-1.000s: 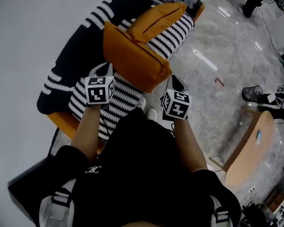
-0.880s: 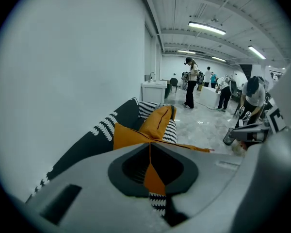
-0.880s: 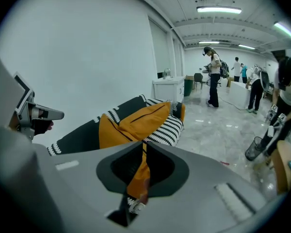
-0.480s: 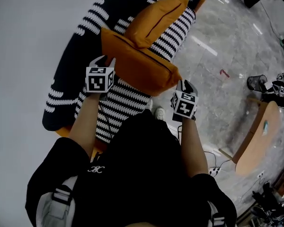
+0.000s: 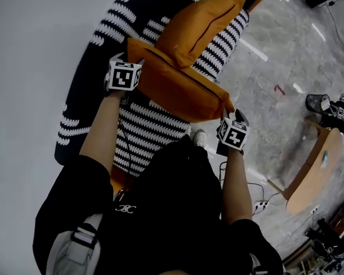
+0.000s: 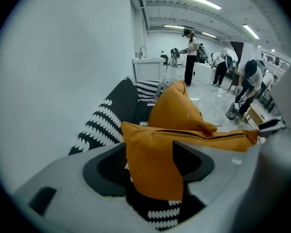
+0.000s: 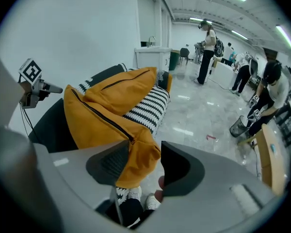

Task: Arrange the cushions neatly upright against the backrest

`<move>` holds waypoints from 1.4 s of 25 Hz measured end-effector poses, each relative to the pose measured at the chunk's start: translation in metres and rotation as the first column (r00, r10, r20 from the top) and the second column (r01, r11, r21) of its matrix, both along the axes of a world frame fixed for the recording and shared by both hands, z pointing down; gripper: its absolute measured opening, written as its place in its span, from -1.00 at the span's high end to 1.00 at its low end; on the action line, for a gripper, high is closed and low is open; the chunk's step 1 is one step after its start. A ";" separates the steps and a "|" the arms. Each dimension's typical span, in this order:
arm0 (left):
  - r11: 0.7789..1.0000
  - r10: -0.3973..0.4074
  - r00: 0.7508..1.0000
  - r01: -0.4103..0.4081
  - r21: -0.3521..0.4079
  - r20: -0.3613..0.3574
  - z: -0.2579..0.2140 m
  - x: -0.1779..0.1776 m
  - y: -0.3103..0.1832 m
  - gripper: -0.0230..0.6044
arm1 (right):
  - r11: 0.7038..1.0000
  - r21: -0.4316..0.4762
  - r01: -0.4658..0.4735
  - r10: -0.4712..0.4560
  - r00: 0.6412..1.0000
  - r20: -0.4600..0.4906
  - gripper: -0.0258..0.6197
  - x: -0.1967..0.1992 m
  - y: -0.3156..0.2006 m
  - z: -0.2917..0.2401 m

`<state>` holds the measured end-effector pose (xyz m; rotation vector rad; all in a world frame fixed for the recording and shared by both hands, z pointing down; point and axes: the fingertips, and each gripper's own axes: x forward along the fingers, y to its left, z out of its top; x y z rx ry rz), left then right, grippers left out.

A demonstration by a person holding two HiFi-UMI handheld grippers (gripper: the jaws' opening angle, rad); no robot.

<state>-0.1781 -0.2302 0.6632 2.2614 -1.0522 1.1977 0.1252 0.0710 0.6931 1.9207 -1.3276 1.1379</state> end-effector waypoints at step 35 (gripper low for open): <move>0.986 -0.133 0.990 0.127 -0.112 -0.049 -0.023 -0.065 0.100 0.91 | 0.982 -0.024 0.187 -0.184 0.978 0.103 0.80 -0.007 -0.013 -0.024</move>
